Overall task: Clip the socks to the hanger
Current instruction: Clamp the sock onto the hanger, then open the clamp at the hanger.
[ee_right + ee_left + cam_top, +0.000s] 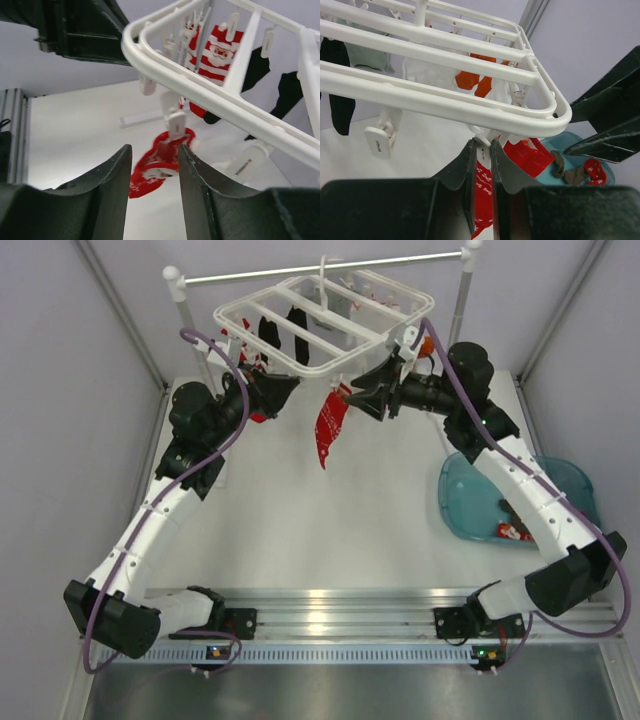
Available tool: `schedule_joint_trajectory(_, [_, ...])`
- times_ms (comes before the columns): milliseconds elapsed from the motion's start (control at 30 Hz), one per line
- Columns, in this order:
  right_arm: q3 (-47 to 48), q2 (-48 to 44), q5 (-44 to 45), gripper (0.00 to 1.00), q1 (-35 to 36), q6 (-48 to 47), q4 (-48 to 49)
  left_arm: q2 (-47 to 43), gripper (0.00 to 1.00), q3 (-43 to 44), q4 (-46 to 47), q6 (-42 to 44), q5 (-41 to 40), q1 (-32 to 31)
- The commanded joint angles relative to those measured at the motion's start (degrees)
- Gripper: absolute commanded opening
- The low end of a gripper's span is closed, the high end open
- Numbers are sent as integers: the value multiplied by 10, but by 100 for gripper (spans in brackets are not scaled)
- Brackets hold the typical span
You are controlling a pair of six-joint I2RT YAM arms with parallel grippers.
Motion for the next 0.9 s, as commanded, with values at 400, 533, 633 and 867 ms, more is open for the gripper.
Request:
schedule_joint_trajectory(400, [5, 19, -10, 41, 99, 59, 131, -11, 2, 23, 25, 9, 53, 1])
schedule_joint_trajectory(533, [-11, 36, 38, 45, 100, 57, 172, -11, 3, 23, 26, 9, 58, 1])
schedule_joint_trajectory(633, [-25, 41, 50, 47, 99, 53, 203, -10, 2, 23, 27, 12, 65, 1])
schedule_joint_trajectory(867, [-25, 62, 55, 51, 100, 53, 234, -8, 2, 25, 29, 10, 79, 1])
